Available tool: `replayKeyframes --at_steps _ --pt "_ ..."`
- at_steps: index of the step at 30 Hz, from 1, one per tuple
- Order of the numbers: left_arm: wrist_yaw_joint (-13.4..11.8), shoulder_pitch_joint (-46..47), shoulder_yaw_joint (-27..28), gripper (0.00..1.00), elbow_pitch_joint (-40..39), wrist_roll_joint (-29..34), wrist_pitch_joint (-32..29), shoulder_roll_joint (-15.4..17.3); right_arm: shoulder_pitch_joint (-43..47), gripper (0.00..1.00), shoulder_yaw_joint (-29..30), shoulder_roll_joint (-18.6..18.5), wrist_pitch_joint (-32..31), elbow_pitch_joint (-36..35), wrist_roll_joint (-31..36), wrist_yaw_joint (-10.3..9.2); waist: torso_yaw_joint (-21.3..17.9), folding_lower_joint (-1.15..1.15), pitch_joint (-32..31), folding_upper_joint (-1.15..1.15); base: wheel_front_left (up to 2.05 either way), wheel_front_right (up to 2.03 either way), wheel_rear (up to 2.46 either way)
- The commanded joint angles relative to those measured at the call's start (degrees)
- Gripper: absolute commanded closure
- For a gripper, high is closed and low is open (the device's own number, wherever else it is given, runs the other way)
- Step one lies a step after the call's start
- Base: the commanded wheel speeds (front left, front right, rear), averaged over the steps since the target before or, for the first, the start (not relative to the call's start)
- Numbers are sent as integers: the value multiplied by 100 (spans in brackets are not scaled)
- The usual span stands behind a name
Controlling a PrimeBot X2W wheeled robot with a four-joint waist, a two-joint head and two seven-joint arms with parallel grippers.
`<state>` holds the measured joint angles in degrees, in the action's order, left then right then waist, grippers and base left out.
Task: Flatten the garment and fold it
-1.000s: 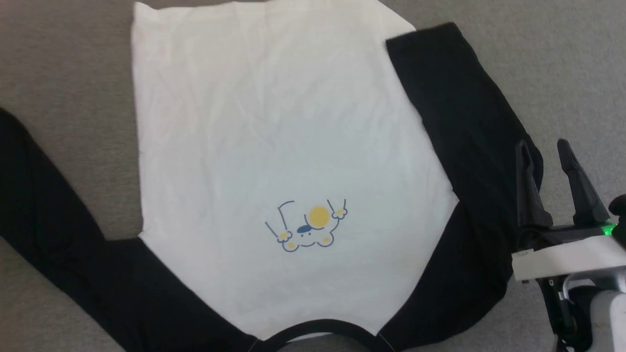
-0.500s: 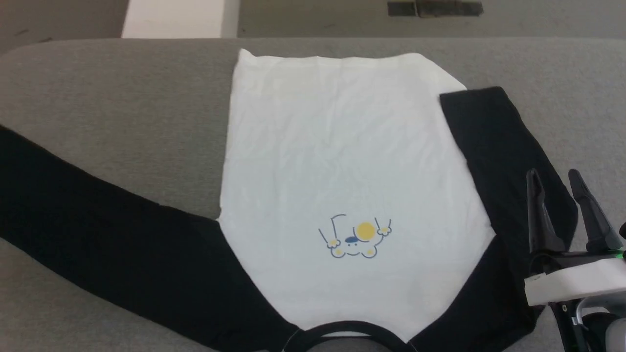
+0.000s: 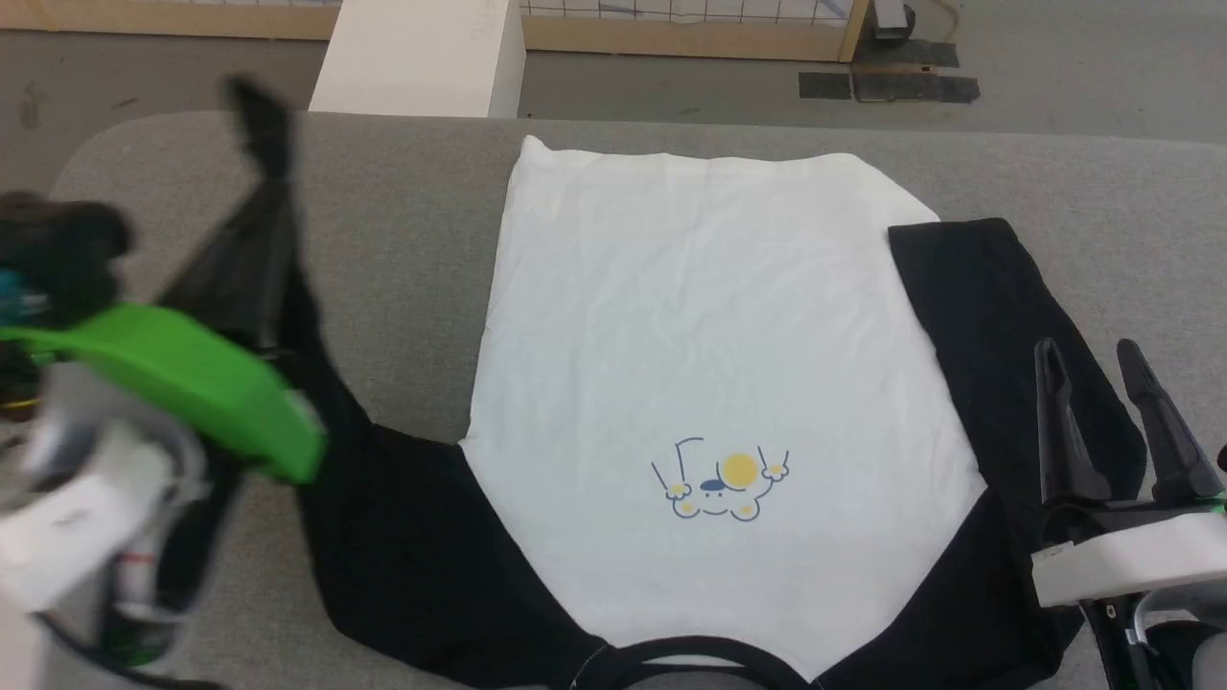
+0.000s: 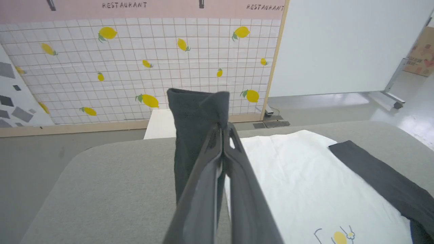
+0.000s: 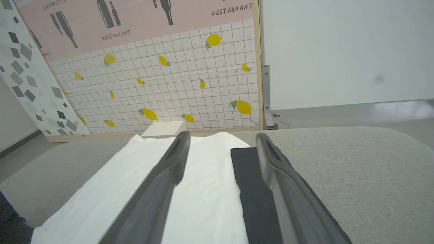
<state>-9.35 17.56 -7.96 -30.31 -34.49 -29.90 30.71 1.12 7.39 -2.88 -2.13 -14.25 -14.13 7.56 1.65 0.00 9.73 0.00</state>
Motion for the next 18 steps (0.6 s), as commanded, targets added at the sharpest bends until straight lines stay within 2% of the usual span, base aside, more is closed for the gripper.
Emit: replayKeyframes --at_steps 1,5,8,12,18 --pt "13 220 -295 100 -2 102 15 -226 70 0 16 1 -14 -19 -22 -8 -24 0 -27 0 0 0 0" --pt "46 595 -1329 100 303 287 92 -1022 89 0 -7 1 -20 -6 -54 -8 -131 0 -25 0 0 0 0" --pt "204 770 -2012 100 790 297 159 -1560 76 0 -22 1 -20 0 -61 -8 -226 0 6 0 0 0 0" --pt "474 844 -2720 100 1556 288 185 -2023 66 0 -25 1 -25 20 -47 -8 -368 0 38 0 0 0 0" --pt "793 918 -3320 100 2662 284 332 -2431 33 0 -45 1 -19 54 -54 -8 -562 0 116 0 0 0 0"
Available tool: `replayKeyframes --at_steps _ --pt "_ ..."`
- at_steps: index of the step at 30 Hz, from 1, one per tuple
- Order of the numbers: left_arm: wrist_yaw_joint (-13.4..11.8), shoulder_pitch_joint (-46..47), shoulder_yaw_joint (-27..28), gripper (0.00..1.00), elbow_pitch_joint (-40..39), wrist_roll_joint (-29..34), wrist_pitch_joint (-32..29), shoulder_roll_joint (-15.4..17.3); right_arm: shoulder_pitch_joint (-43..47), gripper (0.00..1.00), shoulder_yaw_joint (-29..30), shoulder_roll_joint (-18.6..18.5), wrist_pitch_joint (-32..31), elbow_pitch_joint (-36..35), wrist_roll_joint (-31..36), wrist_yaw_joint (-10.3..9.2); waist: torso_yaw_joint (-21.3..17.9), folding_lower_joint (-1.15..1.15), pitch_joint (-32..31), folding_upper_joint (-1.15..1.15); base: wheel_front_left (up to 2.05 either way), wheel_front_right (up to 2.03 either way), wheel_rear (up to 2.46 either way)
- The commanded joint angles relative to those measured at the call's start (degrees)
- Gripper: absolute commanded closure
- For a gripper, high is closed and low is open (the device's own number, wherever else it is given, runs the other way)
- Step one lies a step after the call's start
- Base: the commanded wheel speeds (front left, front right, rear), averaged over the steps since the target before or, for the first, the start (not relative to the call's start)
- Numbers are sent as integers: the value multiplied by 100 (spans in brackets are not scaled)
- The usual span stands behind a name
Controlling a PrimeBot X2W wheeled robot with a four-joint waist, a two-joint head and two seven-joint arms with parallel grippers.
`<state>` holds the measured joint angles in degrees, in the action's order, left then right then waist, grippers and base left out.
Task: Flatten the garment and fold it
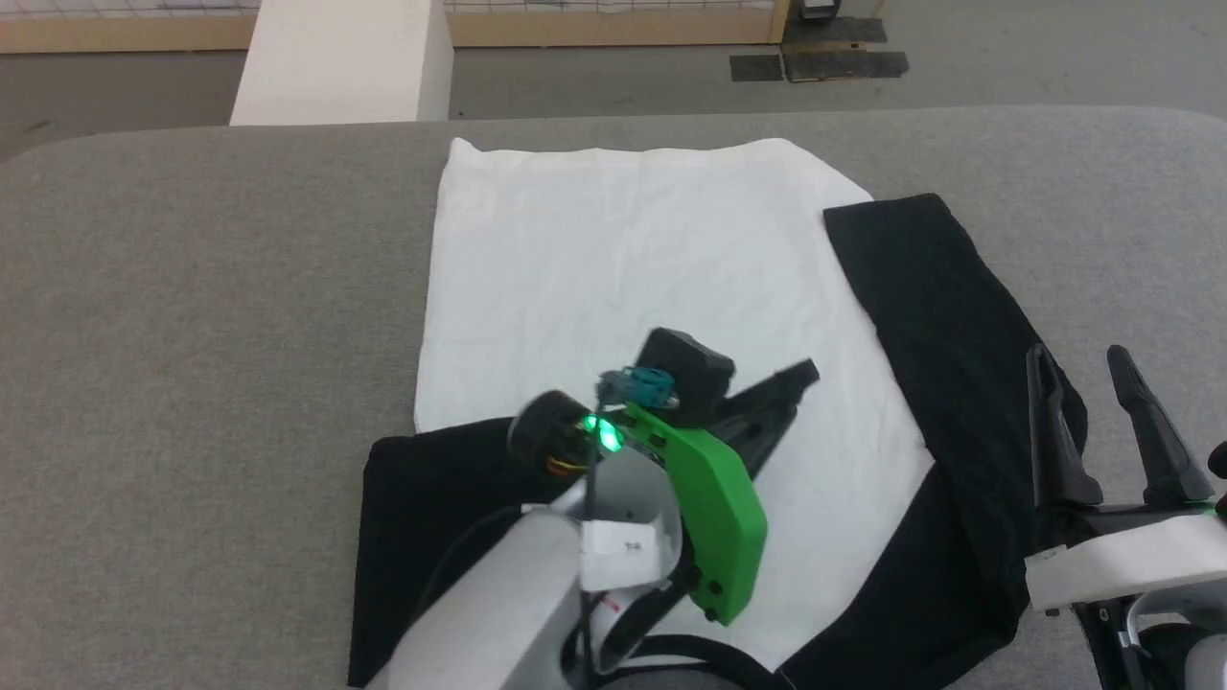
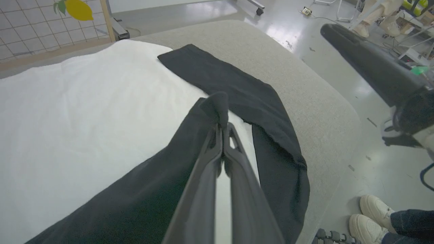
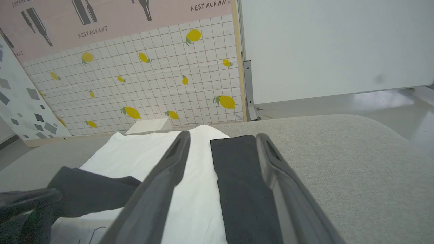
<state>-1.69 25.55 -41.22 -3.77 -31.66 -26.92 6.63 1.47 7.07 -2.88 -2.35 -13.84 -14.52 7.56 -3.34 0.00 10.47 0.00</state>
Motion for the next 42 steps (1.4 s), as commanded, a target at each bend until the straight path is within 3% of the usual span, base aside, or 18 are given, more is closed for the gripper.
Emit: replayKeyframes --at_steps 1,10,20,21,22,23,29,35,38,40,41,42 --pt "147 198 -245 100 496 7 133 -170 -34 0 -53 1 11 40 -26 -8 -159 0 74 0 0 0 0" --pt "320 419 -966 100 1728 -128 400 -363 -84 0 -118 1 83 161 -79 -8 -430 0 131 0 0 0 0" --pt "182 903 -2048 100 2398 -735 765 -374 -142 0 -192 1 140 252 -101 -8 -620 0 239 0 0 0 0" --pt "163 946 -2158 97 2499 -761 728 -374 -146 0 -199 1 142 259 -100 -8 -627 0 243 0 0 0 0" --pt "140 994 -2282 54 2629 -793 673 -374 -151 0 -208 1 143 267 -101 -8 -635 0 247 0 0 0 0" --pt "128 1032 -2391 0 2753 -831 616 -374 -154 0 -216 1 143 274 -102 -8 -641 0 249 0 0 0 0" --pt "225 1129 -2578 0 2895 -1338 427 -375 -125 0 -161 1 126 283 -77 -8 -522 0 219 0 0 0 0" --pt "0 1192 -1745 0 2402 -1687 1517 -293 -153 0 -71 1 12 240 28 -8 -296 0 121 0 0 0 0" --pt "-247 1111 -1212 0 2084 -1612 2262 76 -252 0 22 1 -138 249 145 -8 -211 0 104 0 0 0 0" --pt "-544 1005 -821 0 1886 -1469 2811 433 -411 0 97 -4 -298 312 253 -8 -162 0 118 0 0 0 0" --pt "-701 909 -609 0 1782 -1429 3073 619 -530 0 156 -34 -396 383 302 -8 -124 0 139 0 0 0 0" --pt "-1076 591 -70 0 1559 -1370 3710 1080 -892 0 298 -99 -645 648 406 -8 -19 0 210 0 0 0 0"
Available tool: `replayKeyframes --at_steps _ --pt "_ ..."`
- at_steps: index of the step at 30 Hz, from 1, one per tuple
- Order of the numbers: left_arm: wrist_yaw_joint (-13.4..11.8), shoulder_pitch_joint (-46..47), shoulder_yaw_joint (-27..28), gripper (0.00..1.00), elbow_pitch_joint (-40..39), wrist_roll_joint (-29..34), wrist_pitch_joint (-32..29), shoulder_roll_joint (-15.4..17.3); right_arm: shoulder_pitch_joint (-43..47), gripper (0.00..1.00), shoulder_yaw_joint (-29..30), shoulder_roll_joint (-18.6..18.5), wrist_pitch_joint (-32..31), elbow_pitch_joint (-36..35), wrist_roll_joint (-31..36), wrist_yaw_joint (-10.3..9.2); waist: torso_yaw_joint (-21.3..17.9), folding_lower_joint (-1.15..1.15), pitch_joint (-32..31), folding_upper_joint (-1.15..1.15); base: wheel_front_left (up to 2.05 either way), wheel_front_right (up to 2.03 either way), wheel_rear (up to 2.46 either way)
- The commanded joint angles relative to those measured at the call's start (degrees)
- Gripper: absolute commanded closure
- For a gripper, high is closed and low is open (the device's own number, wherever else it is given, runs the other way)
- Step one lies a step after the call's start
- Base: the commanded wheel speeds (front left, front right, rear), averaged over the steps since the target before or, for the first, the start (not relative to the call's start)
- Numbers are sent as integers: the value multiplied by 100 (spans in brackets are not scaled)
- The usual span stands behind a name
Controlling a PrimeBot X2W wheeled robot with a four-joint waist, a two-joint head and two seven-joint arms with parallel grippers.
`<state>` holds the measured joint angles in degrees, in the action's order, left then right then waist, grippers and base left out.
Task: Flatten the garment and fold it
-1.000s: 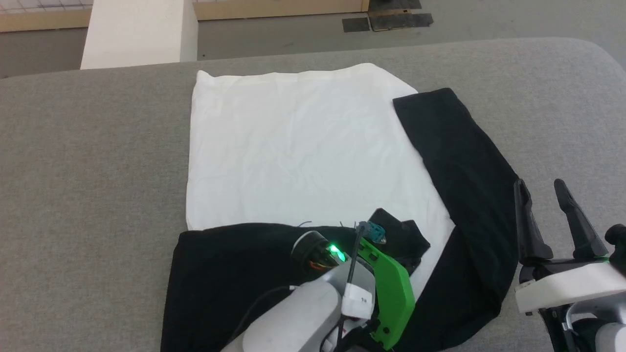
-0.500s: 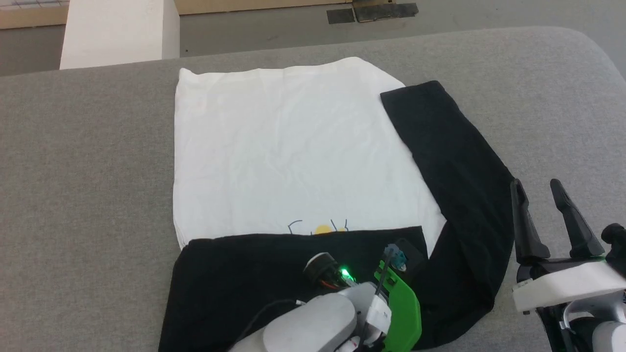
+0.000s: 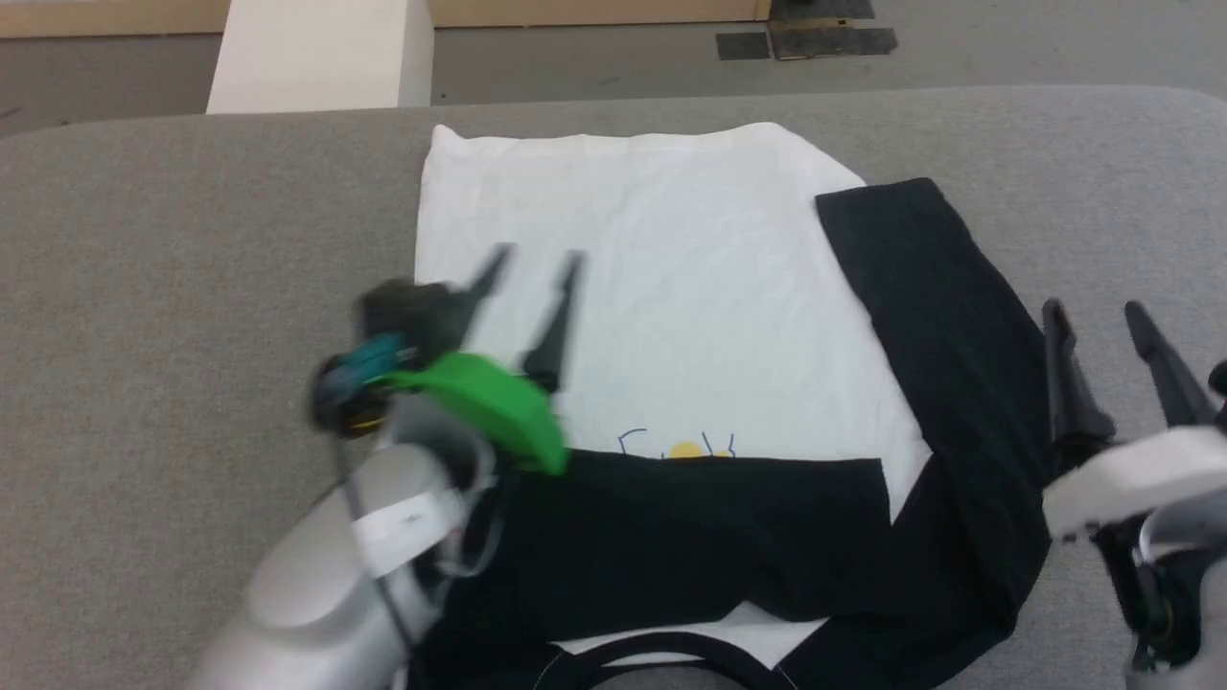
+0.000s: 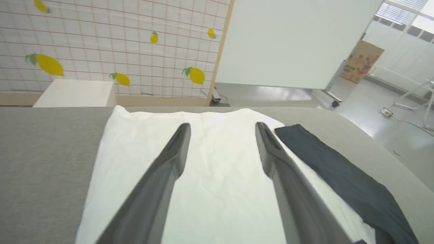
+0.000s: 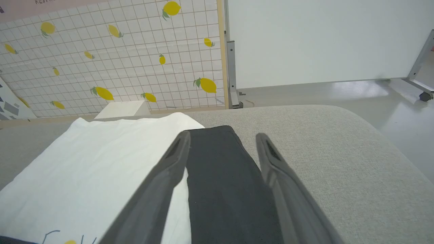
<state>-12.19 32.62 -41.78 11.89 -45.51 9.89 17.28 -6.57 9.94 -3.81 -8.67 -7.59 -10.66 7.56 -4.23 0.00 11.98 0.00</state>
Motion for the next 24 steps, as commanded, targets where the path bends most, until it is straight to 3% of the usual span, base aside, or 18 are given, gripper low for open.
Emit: replayKeyframes --at_steps 1,6,10,18,24 --pt "-165 -246 177 0 -71 57 199 190 -245 0 76 -8 -120 161 41 -8 112 0 98 0 0 0 0" --pt "-519 -818 1048 0 -438 215 490 648 -1150 0 451 -120 -519 998 115 -8 297 0 414 0 0 0 0" --pt "-564 -1162 1846 0 -952 578 507 637 -2025 0 723 -343 -740 1792 109 -8 506 0 852 0 0 0 0" --pt "-221 -1565 2981 0 -1508 1330 509 147 -3405 0 824 -1000 -1401 3094 169 -8 904 0 1667 0 0 0 0" --pt "86 -1646 3365 0 -1560 1646 510 -223 -4006 0 725 -1293 -1901 3655 200 -8 1090 0 2040 0 0 0 0"
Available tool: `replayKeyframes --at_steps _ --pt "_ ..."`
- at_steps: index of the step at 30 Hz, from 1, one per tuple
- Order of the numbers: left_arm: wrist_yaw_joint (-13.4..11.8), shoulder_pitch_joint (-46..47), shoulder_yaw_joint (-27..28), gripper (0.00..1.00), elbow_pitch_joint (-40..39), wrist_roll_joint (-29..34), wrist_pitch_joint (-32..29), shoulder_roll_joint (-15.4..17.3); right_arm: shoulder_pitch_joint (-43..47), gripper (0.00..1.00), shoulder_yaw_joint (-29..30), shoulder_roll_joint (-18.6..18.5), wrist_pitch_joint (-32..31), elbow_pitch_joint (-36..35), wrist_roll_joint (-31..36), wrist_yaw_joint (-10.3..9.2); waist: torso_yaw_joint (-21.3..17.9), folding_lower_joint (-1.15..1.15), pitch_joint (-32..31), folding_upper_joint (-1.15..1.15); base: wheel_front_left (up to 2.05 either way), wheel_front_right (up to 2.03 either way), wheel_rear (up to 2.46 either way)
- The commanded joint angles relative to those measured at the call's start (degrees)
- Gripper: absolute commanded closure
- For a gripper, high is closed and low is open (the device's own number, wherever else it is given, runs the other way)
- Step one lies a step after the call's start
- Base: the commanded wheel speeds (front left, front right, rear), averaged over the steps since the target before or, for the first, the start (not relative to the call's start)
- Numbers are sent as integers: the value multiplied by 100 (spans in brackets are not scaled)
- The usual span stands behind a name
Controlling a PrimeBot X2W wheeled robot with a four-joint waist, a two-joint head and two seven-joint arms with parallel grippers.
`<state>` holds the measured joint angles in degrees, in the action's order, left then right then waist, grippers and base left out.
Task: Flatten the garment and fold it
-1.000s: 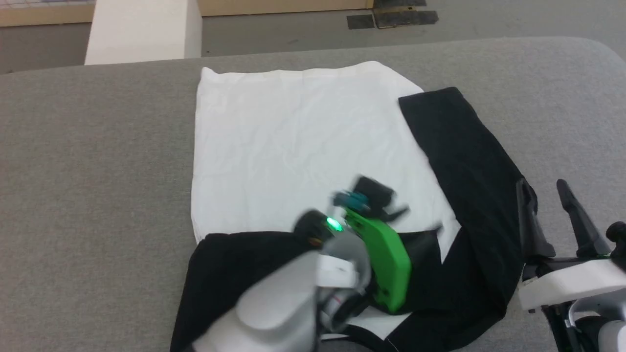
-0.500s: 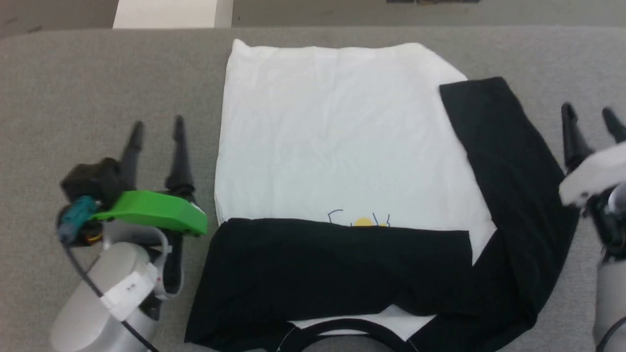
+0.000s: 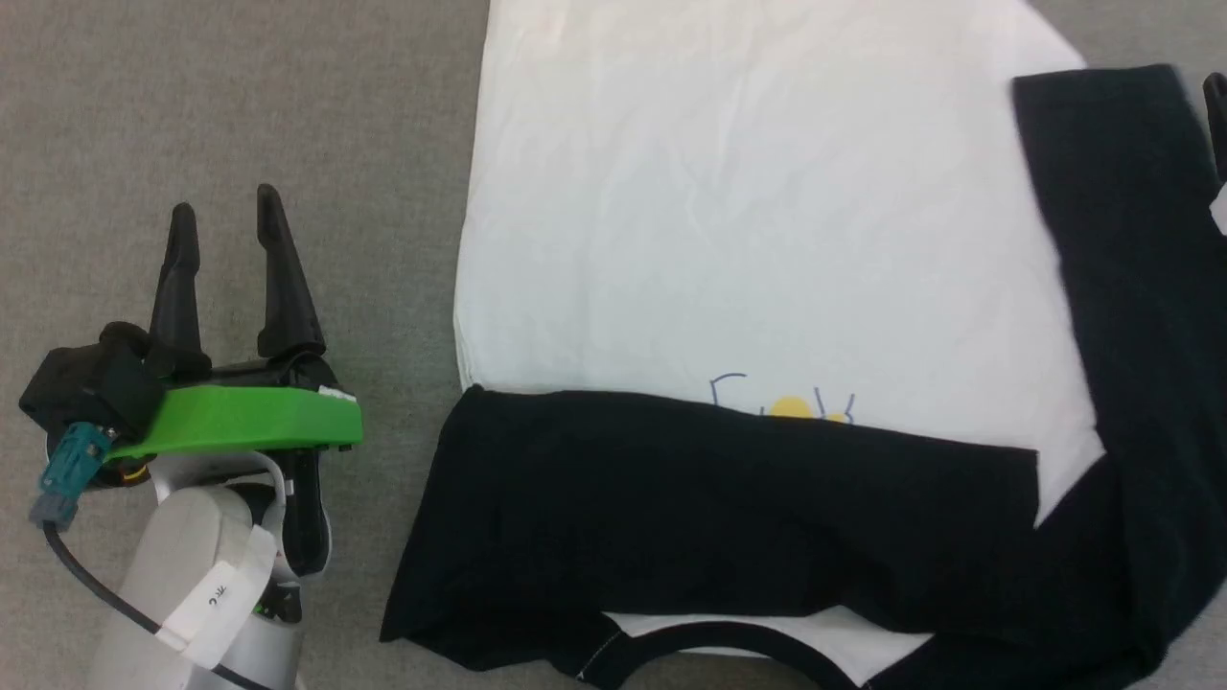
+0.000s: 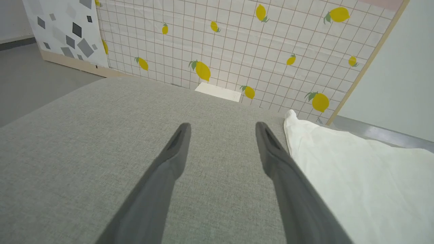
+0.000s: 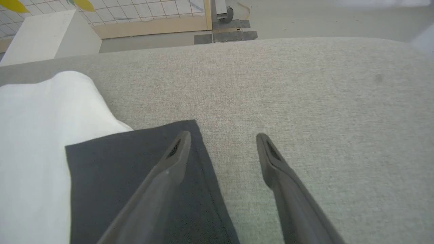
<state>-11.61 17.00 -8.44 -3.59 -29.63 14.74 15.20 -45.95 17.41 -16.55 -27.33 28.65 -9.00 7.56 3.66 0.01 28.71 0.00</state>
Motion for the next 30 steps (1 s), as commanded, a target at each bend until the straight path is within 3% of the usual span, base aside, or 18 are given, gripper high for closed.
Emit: replayKeyframes --at_steps 1,5,6,7,9,15,23,30 --pt "60 -98 69 0 -17 101 25 -68 -123 0 -66 -44 -130 89 29 -8 318 -1 400 0 0 0 0" --pt "205 -142 218 0 -8 269 25 -266 -288 0 -236 -163 -527 254 -50 -8 373 -1 502 0 0 0 0" --pt "248 -154 252 0 9 307 25 -310 -294 10 -275 -213 -657 288 -35 -8 380 -1 509 0 0 0 0" --pt "282 -162 275 0 26 334 25 -343 -284 62 -307 -253 -760 306 -13 -8 385 -1 509 0 0 0 0" --pt "357 -177 325 0 68 383 26 -410 -237 99 -388 -312 -946 299 -20 -8 390 -1 489 0 0 0 0" --pt "521 -235 490 0 196 513 26 -520 67 100 -568 -424 -922 -52 -252 -8 301 -1 315 0 0 0 0" --pt "639 -394 587 0 465 655 26 -554 681 100 -275 -445 77 -855 -342 -8 36 -1 -349 0 0 0 0" --pt "667 -829 609 0 663 613 4 -495 1882 100 245 -26 293 -2436 -475 -8 -249 -1 -1255 0 0 0 0"
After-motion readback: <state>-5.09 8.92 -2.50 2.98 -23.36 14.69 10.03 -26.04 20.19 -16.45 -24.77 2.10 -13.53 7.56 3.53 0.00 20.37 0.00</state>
